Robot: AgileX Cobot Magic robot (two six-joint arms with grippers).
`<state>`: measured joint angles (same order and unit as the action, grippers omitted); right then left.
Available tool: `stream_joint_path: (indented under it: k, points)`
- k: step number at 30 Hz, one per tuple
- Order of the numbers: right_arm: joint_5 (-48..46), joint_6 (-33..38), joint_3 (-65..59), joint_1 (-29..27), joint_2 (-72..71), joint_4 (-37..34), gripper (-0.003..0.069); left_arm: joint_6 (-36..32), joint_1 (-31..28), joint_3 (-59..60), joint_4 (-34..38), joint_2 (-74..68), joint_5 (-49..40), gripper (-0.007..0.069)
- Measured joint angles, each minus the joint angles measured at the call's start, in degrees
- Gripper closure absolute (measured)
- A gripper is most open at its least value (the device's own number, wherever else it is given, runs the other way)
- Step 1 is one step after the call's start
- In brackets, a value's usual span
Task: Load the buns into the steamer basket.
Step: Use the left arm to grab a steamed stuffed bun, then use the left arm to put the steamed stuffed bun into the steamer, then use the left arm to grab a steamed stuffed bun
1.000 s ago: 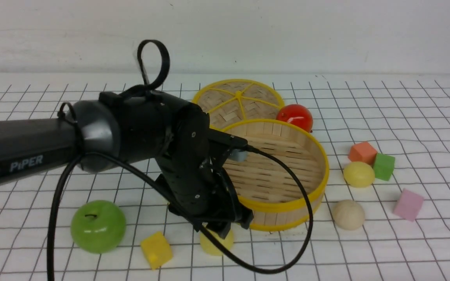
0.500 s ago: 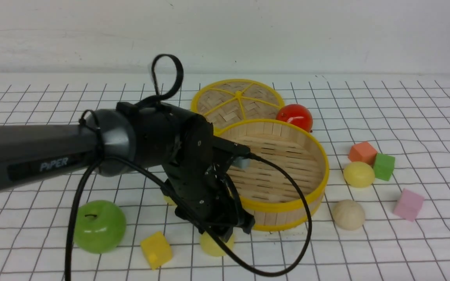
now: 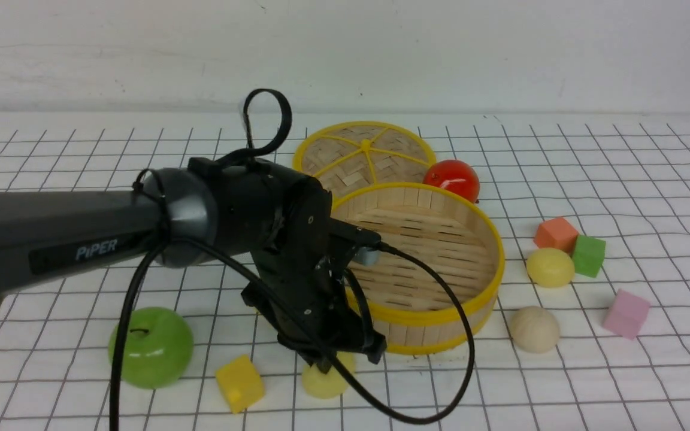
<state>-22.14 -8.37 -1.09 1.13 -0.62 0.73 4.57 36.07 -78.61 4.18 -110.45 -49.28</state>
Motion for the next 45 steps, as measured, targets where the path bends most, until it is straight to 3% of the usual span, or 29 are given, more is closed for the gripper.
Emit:
stream_joint_path:
  k: [4, 9, 14, 19, 21, 23, 24, 25, 30, 32, 35, 41, 45]
  points:
    - [0.0, 0.0, 0.0, 0.0, 0.0, 0.0, 0.0418, 0.8, 0.2, -2.5, 0.5, 4.2, -5.7, 0.0638]
    - [0.0, 0.0, 0.0, 0.0, 0.0, 0.0, 0.0418, -0.5, 0.4, -10.4, 0.9, 6.5, -4.0, 0.0638]
    - [0.0, 0.0, 0.0, 0.0, 0.0, 0.0, 0.0418, -1.5, 0.4, -17.7, 0.9, 0.1, 1.3, 0.0636]
    - [0.0, 0.0, 0.0, 0.0, 0.0, 0.0, 0.0418, -1.7, 0.4, -23.8, 0.2, -9.9, 0.9, 0.0567]
    - [0.0, 0.0, 0.0, 0.0, 0.0, 0.0, 0.0418, -1.7, 0.4, -25.9, 0.1, -12.7, -0.9, 0.0491]
    - [0.0, 0.0, 0.0, 0.0, 0.0, 0.0, 0.0418, -1.7, 0.4, -27.8, -0.2, -13.8, -2.5, 0.0362]
    - [0.0, 0.0, 0.0, 0.0, 0.0, 0.0, 0.0418, -1.7, 0.4, -27.9, -0.2, -13.8, -2.7, 0.0351]
    - [0.0, 0.0, 0.0, 0.0, 0.0, 0.0, 0.0418, -1.5, 0.4, -28.9, -0.2, -13.4, -3.8, 0.0269]
    - [0.0, 0.0, 0.0, 0.0, 0.0, 0.0, 0.0418, -0.4, 0.4, -30.3, -0.9, -7.6, -10.3, 0.0123]
    - [0.0, 0.0, 0.0, 0.0, 0.0, 0.0, 0.0418, 0.7, 0.0, -29.8, -2.6, -3.7, -13.4, 0.013]
    - [0.0, 0.0, 0.0, 0.0, 0.0, 0.0, 0.0418, 2.9, -1.9, -25.2, -5.5, 2.9, -15.4, 0.0208]
    - [0.0, 0.0, 0.0, 0.0, 0.0, 0.0, 0.0418, 3.5, -9.8, -10.7, -5.3, 5.8, -14.3, 0.0444]
    - [0.0, 0.0, 0.0, 0.0, 0.0, 0.0, 0.0418, 0.8, -11.9, -7.6, -2.0, 2.9, -10.5, 0.0477]
